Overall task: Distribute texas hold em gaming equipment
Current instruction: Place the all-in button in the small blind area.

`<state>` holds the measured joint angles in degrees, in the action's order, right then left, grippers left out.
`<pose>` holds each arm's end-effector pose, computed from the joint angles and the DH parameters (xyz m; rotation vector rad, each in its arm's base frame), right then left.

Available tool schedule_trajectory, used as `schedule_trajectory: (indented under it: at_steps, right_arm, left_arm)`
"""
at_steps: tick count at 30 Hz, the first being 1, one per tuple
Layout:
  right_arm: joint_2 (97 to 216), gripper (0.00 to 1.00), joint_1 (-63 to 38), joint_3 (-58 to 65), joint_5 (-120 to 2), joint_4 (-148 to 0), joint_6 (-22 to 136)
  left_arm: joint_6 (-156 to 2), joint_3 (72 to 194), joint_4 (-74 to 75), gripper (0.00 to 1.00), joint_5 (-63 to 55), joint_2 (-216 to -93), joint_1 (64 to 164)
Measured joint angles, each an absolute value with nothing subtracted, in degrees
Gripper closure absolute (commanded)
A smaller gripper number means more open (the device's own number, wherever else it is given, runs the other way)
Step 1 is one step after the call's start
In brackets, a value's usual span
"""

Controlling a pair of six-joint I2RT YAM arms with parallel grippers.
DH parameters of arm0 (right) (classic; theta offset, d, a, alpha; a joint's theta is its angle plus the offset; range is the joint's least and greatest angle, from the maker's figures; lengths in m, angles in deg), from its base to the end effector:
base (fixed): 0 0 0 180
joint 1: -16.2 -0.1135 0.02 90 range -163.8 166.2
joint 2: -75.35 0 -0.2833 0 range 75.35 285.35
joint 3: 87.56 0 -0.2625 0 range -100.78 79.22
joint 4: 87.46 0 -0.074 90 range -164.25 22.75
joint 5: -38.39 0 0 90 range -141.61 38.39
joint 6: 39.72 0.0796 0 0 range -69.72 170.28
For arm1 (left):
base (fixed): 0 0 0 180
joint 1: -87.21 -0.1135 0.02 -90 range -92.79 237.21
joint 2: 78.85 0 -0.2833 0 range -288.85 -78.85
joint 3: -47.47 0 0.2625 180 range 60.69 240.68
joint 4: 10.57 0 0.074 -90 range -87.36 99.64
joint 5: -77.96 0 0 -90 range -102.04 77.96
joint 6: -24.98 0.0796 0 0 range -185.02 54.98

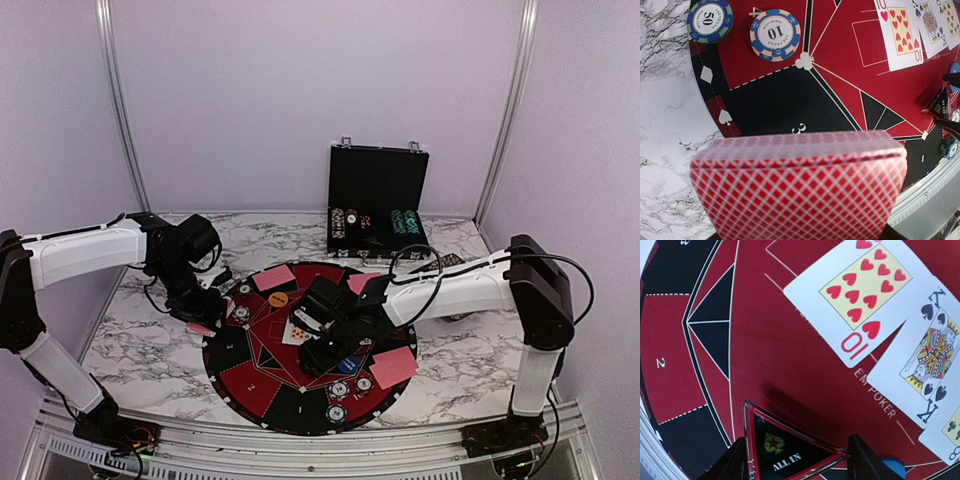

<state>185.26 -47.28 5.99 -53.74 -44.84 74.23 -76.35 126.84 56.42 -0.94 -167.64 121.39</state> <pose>0.1847 0.3767 0.1350 -0.9676 2.6599 0.4524 0.2468 -0.1861 0.2059 0.6223 2.9055 -0.4032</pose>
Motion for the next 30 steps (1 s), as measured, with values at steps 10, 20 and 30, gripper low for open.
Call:
schedule_trajectory:
  at_steps: [10,20,30]
  right_arm:
    - [185.26,0.58,-48.07,5.99,-52.19,-44.53,74.75]
    - [185.26,0.57,-48.94,6.1,-50.24,-43.44,74.77]
    - [185.22,0.5,-49.6,7.13,-49.48,-42.87,74.75]
  left_arm:
    - [-76.33,126.84,56.42,0.51,-0.92,-167.66,121.39]
    - [-76.33,126.84,56.42,0.51,-0.92,-167.66,121.39]
    - [-76.33,126.84,56.42,0.51,-0.9,-167.95,121.39]
